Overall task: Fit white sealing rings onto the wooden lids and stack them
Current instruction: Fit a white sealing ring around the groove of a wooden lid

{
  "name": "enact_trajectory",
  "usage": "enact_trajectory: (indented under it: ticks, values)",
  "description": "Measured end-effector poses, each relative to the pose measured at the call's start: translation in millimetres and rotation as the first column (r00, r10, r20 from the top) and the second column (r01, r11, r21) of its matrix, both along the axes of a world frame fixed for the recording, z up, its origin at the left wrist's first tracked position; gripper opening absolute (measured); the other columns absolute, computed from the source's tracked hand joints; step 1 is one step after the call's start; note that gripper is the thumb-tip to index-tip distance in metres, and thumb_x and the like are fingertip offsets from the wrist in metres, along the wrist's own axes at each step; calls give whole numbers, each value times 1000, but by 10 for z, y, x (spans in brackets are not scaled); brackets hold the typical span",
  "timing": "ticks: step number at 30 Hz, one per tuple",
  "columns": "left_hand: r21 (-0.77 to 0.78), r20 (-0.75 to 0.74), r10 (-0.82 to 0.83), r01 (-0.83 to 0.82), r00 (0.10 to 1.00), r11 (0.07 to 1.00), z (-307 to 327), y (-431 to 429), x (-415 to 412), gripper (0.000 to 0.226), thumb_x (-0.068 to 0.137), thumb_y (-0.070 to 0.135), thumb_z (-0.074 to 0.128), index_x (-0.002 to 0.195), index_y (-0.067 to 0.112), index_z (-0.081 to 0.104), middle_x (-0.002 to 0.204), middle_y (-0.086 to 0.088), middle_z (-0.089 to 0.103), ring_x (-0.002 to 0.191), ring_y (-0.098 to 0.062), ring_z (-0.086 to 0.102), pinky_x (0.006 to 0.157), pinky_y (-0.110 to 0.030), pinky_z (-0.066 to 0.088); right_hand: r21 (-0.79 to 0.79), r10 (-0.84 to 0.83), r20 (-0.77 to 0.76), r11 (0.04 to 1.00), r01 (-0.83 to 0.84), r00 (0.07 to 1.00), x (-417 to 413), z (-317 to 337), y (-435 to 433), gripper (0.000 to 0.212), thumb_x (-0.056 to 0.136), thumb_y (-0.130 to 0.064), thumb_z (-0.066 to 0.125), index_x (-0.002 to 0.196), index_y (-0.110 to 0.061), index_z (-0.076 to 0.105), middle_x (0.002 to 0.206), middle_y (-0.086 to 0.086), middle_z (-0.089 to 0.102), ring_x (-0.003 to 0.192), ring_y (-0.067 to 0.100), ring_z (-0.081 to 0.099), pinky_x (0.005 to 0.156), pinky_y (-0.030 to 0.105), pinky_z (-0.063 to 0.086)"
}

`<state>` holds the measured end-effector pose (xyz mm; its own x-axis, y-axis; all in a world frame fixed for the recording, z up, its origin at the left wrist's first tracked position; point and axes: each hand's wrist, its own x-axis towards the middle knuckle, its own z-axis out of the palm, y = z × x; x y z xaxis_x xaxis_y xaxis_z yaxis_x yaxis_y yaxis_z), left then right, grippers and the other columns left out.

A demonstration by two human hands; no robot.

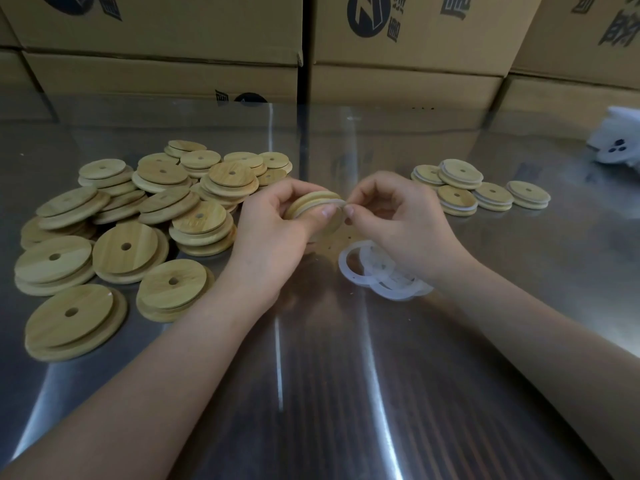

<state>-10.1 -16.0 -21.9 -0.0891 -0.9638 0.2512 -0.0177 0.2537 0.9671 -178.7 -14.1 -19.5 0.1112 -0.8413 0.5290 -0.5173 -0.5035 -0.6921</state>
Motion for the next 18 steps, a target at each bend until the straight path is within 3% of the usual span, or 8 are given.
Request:
enact_trajectory:
  ticks: [7, 18]
  values:
    - [-1, 14, 1, -1, 1000, 1000, -23, -12, 9, 17, 84, 13, 73, 85, 30, 72, 88, 8, 72, 87, -9, 69, 79, -43, 60, -19, 33, -38, 999, -34, 999, -28, 3, -16, 25, 86, -8, 69, 78, -30, 62, 76, -8, 67, 75, 11, 66, 70, 21, 52]
    - [40, -45, -37, 39, 998, 998, -29, 4, 9, 15, 85, 13, 72, 86, 28, 73, 90, 4, 72, 90, -13, 70, 75, -44, 62, -58, 17, -76, 998, -22, 997, -31, 7, -13, 20, 86, -8, 69, 82, -25, 63, 77, -10, 64, 74, 9, 64, 70, 24, 52]
